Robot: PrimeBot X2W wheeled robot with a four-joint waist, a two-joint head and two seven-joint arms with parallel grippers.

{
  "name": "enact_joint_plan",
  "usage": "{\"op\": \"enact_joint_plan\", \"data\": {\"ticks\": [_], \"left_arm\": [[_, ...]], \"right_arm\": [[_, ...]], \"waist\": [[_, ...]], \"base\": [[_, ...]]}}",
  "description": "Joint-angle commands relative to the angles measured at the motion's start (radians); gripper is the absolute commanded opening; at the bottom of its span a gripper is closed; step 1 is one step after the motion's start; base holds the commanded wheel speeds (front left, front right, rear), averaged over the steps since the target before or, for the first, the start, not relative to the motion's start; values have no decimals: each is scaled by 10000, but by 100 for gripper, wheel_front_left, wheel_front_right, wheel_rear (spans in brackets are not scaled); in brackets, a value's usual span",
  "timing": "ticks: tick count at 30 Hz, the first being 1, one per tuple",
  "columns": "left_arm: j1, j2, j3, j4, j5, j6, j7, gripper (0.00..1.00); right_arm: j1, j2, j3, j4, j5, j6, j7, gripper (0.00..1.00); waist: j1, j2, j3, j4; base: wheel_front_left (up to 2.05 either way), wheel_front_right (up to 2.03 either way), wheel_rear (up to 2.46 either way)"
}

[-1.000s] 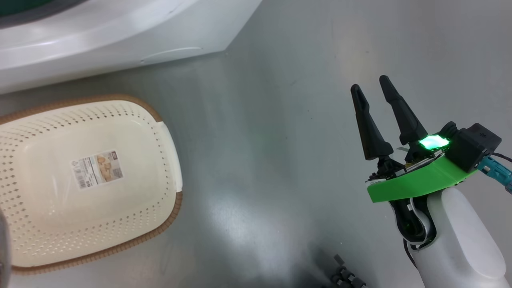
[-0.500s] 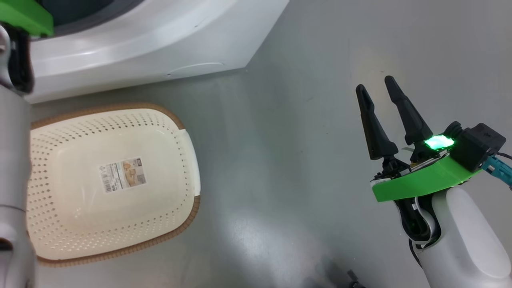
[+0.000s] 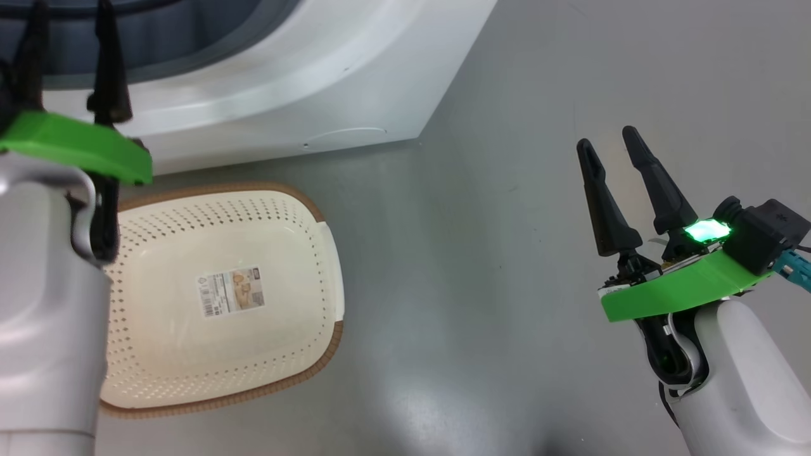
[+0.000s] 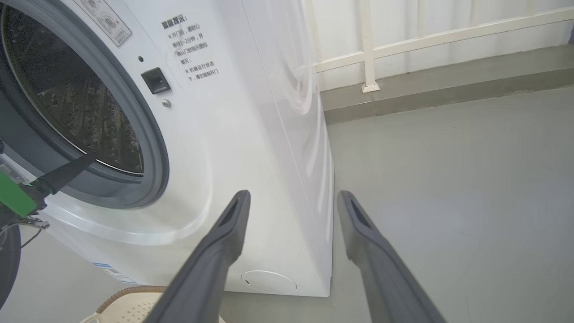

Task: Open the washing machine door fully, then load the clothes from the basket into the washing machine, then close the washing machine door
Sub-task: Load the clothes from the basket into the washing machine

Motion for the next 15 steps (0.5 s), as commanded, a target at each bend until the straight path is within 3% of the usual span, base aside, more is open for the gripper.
{"op": "enact_joint_plan", "data": {"ticks": [1, 15], "left_arm": [[569, 301, 296, -622, 3, -63, -51, 100], [3698, 109, 787, -2850, -73, 204, -51, 100]], "right_arm": [[428, -130, 100, -176, -27, 16, -46, 100], [799, -379, 204, 28, -7, 16, -46, 100]], "waist": [[-1, -1, -268, 215], [-1, -1, -1385, 626]], "base": [[0, 0, 0], [0, 0, 0]]}}
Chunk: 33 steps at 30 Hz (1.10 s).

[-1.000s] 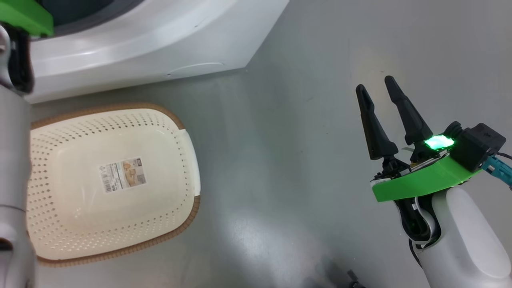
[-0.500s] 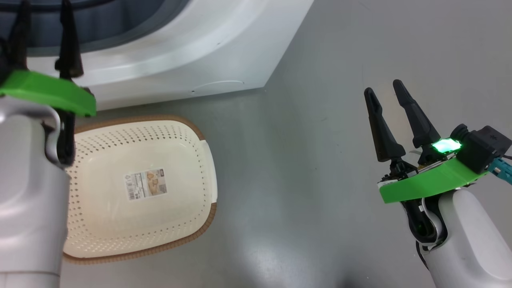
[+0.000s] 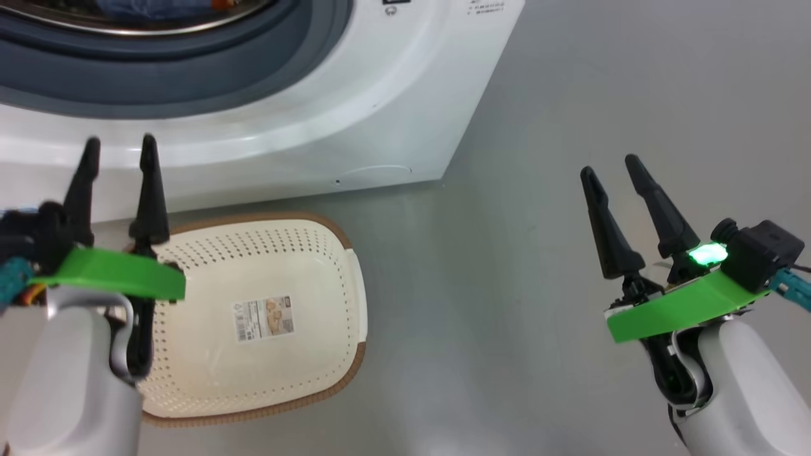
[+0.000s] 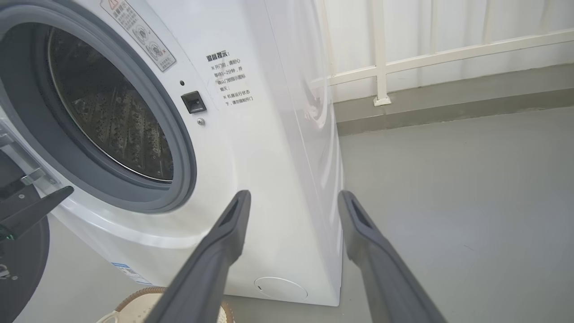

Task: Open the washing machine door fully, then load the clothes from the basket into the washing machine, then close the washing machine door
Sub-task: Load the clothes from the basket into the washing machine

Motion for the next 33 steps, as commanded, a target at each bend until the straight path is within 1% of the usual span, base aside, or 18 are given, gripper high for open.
{"op": "enact_joint_plan", "data": {"ticks": [1, 9, 15, 24, 33], "left_arm": [[341, 311, 348, -406, -4, 95, -51, 100], [2004, 223, 644, -1279, -291, 203, -51, 100], [2873, 52, 787, -1820, -333, 289, -51, 100], [3967, -282, 1010, -2560, -228, 410, -51, 100], [4780, -502, 1181, -2849, -168, 430, -51, 100]], "right_arm": [[410, -100, 250, -173, -4, 16, -46, 100], [718, -223, 464, 26, 42, 16, -46, 100], [924, -300, 587, 144, 81, 16, -46, 100], [1280, -399, 582, 279, 106, 16, -46, 100], [1628, -439, 645, 430, 104, 16, -46, 100]], "waist": [[0, -1, -347, 161], [0, -1, -1247, 334], [0, -1, -1808, 438], [0, -1, -2537, 661], [0, -1, -3312, 861]], "base": [[0, 0, 0], [0, 0, 0], [0, 0, 0], [0, 0, 0], [0, 0, 0]]}}
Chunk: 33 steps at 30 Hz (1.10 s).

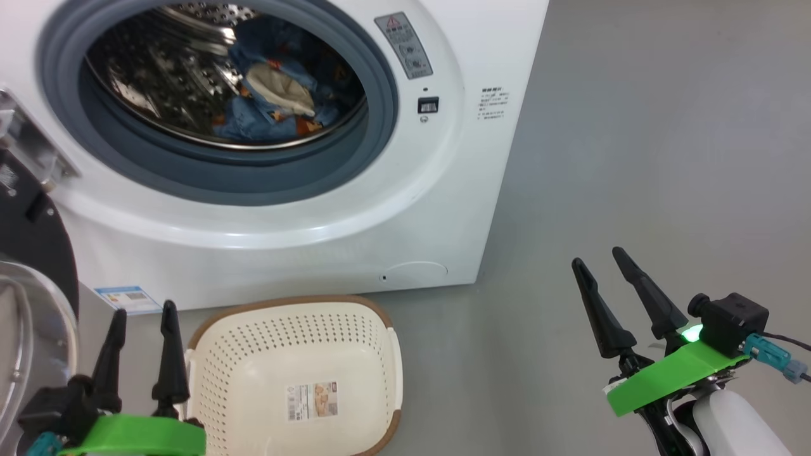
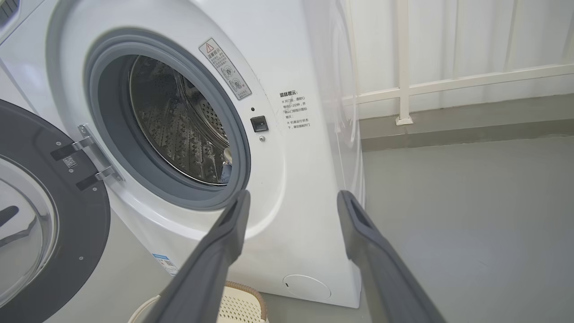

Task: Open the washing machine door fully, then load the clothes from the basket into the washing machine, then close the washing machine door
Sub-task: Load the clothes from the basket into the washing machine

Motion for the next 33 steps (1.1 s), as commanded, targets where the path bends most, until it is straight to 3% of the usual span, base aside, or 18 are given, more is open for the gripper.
{"op": "enact_joint_plan", "data": {"ticks": [1, 33], "left_arm": [[-14, 116, 365, -316, 92, 86, -51, 100], [1223, -54, 633, -957, 341, -108, -51, 100]], "right_arm": [[80, -129, 176, -202, 89, 16, -46, 100], [570, -229, 23, -97, -57, 16, -46, 100]], "waist": [[0, 0, -301, 129], [0, 0, -1063, 255]], "base": [[0, 0, 0], [0, 0, 0]]}}
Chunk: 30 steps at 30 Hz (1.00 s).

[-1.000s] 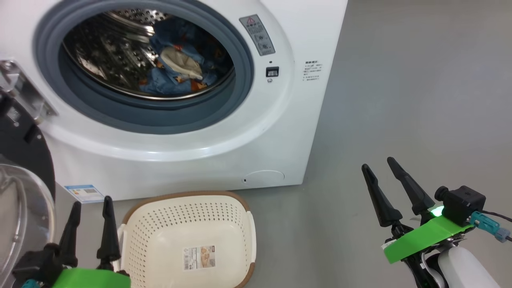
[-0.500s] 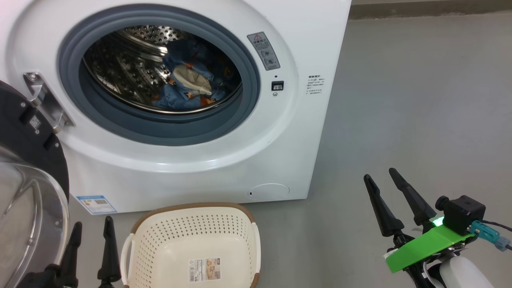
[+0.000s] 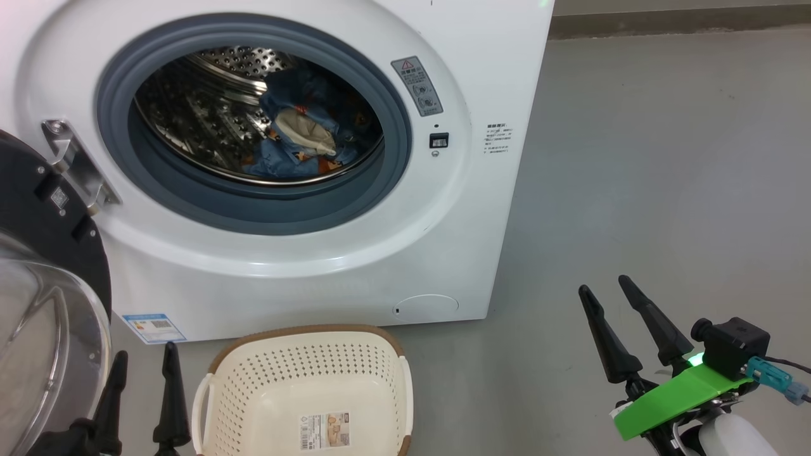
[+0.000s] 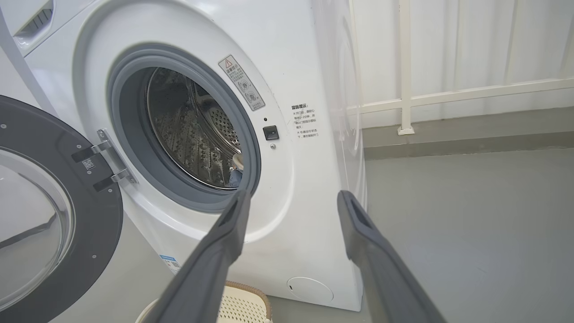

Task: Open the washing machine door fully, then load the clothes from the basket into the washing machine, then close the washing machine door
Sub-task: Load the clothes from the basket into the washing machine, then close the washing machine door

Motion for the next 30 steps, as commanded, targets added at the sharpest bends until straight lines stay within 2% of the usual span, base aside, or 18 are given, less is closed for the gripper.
{"op": "enact_joint_plan", "data": {"ticks": [1, 30], "left_arm": [[-84, 132, 358, -297, 71, -85, -51, 100], [-27, -46, 514, -293, 182, -283, -51, 100]], "right_arm": [[-59, -160, 104, -212, -40, 16, -46, 100], [-58, -257, 258, -104, 4, 16, -46, 100]], "waist": [[0, 0, 2, 3], [0, 0, -162, -38]], "base": [[0, 0, 0], [0, 0, 0]]}}
